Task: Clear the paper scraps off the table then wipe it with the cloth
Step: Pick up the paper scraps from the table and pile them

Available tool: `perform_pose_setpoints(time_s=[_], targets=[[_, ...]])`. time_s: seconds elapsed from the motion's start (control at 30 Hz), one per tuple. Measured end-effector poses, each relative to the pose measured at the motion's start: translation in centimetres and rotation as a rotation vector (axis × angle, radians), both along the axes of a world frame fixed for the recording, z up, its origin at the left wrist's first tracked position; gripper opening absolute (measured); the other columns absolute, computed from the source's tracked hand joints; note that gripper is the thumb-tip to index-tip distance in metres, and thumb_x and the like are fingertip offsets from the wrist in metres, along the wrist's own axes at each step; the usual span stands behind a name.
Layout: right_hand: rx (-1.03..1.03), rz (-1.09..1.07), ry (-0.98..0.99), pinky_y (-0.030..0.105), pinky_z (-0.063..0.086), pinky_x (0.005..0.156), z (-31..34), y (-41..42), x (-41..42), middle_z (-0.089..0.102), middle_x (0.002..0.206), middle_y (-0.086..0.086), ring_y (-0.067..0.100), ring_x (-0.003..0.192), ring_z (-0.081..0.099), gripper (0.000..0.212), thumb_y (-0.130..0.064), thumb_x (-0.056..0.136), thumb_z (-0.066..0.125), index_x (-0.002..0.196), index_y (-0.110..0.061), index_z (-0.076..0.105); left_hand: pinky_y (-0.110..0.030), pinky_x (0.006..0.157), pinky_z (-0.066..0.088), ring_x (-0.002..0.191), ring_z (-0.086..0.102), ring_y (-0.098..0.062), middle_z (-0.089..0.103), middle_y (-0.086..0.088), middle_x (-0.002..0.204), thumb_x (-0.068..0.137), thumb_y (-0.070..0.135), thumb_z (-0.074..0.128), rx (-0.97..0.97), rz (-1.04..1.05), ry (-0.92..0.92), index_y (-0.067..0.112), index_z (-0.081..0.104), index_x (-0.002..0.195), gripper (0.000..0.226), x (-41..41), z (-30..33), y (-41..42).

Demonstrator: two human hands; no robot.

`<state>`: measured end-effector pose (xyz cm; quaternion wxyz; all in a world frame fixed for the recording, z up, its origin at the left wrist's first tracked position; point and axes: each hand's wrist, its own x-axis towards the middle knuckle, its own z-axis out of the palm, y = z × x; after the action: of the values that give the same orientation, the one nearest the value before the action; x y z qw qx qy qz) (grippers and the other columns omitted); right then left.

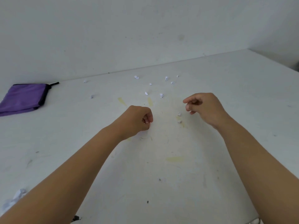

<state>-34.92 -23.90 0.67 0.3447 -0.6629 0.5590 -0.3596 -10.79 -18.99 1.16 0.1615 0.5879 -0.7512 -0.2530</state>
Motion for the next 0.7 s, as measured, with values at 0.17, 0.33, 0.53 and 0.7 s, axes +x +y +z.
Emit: perform_pose_setpoints(time_s=[0.17,0.33,0.53,0.7], targets=[[-0.065,0.059,0.240,0.002,0.042,0.062,-0.5,-0.2,-0.1,0.065,0.077,-0.002,-0.005,0.060,0.058,0.021,0.004,0.082,0.063,0.093,-0.010,0.073,-0.003,0.064,0.041,0.063,0.054,0.003,0.060,0.011,0.073,0.080,0.005,0.060,-0.048,-0.017,0.137,0.021,0.067,0.084,0.018,-2.6,0.4,-0.7],[-0.180,0.206,0.451,0.022,0.046,0.081,-0.6,0.1,0.7,0.067,0.092,0.008,0.018,0.083,0.062,0.032,0.008,0.086,0.053,0.107,-0.008,0.071,-0.005,0.066,0.041,0.064,0.054,0.002,0.058,0.013,0.071,0.082,0.005,0.060,-0.133,-0.037,0.136,0.016,0.072,0.092,0.020,-5.6,-0.1,-1.3],[-0.180,0.304,0.636,0.034,0.050,0.077,-1.0,-0.6,1.0,0.061,0.088,0.001,0.022,0.083,0.061,0.028,0.001,0.084,0.054,0.097,-0.014,0.074,-0.020,0.072,0.047,0.074,0.058,-0.012,0.068,-0.002,0.082,0.083,0.005,0.058,-0.137,-0.020,0.105,0.013,0.073,0.097,0.023,-7.0,-0.8,-1.5],[-0.117,0.126,0.431,0.013,0.045,0.073,-0.7,-0.6,0.2,0.065,0.082,-0.006,0.010,0.076,0.060,0.022,0.003,0.083,0.056,0.088,-0.010,0.073,-0.014,0.075,0.042,0.082,0.058,-0.010,0.068,-0.004,0.095,0.087,0.004,0.055,-0.137,-0.054,0.058,0.013,0.071,0.102,0.024,-8.2,-1.2,-2.0]])
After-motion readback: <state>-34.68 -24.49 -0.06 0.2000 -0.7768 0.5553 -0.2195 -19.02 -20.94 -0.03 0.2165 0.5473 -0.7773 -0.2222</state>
